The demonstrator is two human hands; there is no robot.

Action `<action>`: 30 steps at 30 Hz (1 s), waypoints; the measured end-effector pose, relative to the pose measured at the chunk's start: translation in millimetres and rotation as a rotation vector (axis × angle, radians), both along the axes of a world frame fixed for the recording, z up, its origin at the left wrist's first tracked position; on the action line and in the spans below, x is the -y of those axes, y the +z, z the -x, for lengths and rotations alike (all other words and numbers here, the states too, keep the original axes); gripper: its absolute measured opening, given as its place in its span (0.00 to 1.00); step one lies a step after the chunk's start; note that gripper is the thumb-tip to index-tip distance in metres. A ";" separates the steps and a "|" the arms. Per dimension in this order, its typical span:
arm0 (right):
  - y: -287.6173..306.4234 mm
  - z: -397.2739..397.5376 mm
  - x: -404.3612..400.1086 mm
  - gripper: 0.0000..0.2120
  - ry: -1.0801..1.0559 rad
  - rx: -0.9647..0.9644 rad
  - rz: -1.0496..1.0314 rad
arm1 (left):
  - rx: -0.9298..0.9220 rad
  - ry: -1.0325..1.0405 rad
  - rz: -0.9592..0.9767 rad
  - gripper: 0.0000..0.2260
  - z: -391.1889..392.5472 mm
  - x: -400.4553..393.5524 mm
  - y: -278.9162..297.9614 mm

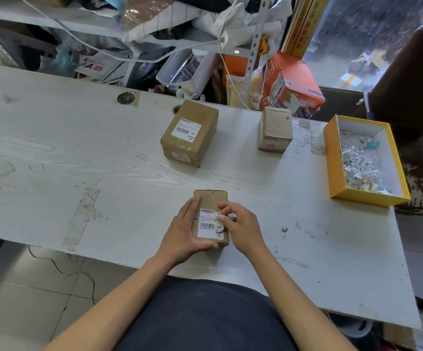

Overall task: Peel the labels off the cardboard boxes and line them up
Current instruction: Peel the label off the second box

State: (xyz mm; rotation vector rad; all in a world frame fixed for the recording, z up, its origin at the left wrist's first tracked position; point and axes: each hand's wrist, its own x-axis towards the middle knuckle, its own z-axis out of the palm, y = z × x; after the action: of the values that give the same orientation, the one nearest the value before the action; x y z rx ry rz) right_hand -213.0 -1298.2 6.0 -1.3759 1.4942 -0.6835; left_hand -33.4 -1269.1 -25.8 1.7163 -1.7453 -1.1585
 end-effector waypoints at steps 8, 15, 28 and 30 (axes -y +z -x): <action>-1.5 0.4 -0.2 0.08 -0.006 0.008 -0.011 | 0.005 -0.002 -0.004 0.57 0.1 0.5 -1.0; 1.2 1.1 -0.8 0.07 0.003 0.025 -0.018 | 0.010 0.015 -0.011 0.56 0.4 -0.3 -0.8; 0.4 1.6 -0.2 0.07 0.012 0.025 -0.019 | 0.007 0.004 0.000 0.57 0.8 -0.1 1.2; 0.8 1.6 -0.6 0.07 0.013 0.027 -0.019 | 0.003 0.006 -0.001 0.57 0.9 -0.1 1.8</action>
State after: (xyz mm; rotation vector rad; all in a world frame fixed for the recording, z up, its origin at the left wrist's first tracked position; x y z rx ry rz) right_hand -214.6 -1297.6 6.8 -1.3558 1.4654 -0.6758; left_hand -34.3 -1269.0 -24.0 1.7238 -1.7410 -1.1549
